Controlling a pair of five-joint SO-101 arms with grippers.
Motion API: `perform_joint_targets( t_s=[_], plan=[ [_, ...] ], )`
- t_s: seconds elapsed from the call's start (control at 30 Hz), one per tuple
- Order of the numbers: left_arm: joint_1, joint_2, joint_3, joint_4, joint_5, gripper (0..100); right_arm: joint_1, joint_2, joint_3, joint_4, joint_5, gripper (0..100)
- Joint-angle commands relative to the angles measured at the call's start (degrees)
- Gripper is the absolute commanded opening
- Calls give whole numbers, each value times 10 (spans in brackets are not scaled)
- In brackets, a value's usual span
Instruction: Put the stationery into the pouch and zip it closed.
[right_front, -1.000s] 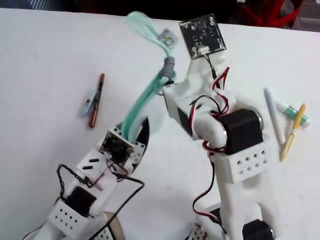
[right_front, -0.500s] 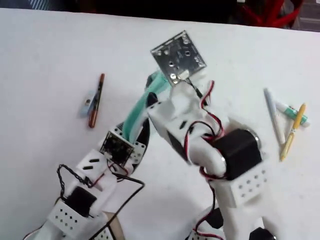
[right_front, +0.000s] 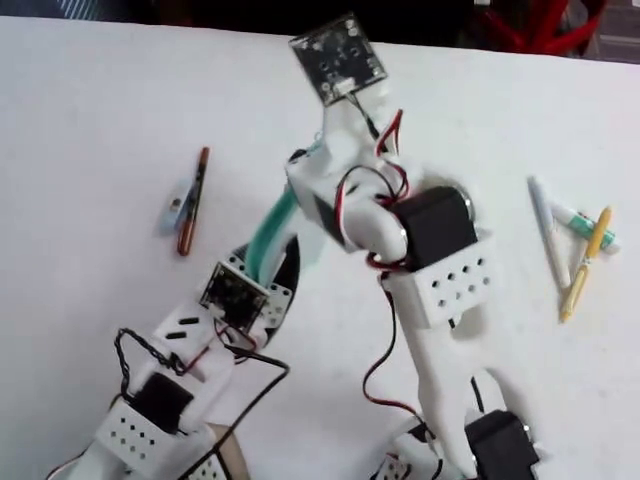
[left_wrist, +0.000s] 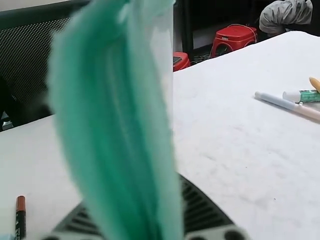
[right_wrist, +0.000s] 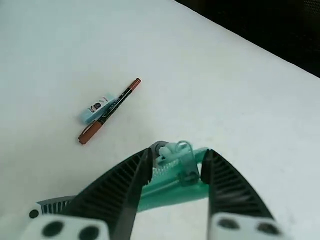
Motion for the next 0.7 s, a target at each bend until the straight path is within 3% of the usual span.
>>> perform_joint_targets(
  t_s=[0.0, 0.17, 0.3, 0.67],
  plan=[
    [-3, -3, -40, -4, -4, 23, 19, 4, -22, -12, -6, 152],
    [-3, -3, -39, -4, -4, 23, 14, 7, -23, -20, -3, 139],
    [-3, -3, -39, -4, -4, 23, 16, 7, -21, -20, -2, 15],
    [-4, -3, -39, -4, -4, 24, -16, -8, -29, 22, -6, 19]
  ],
)
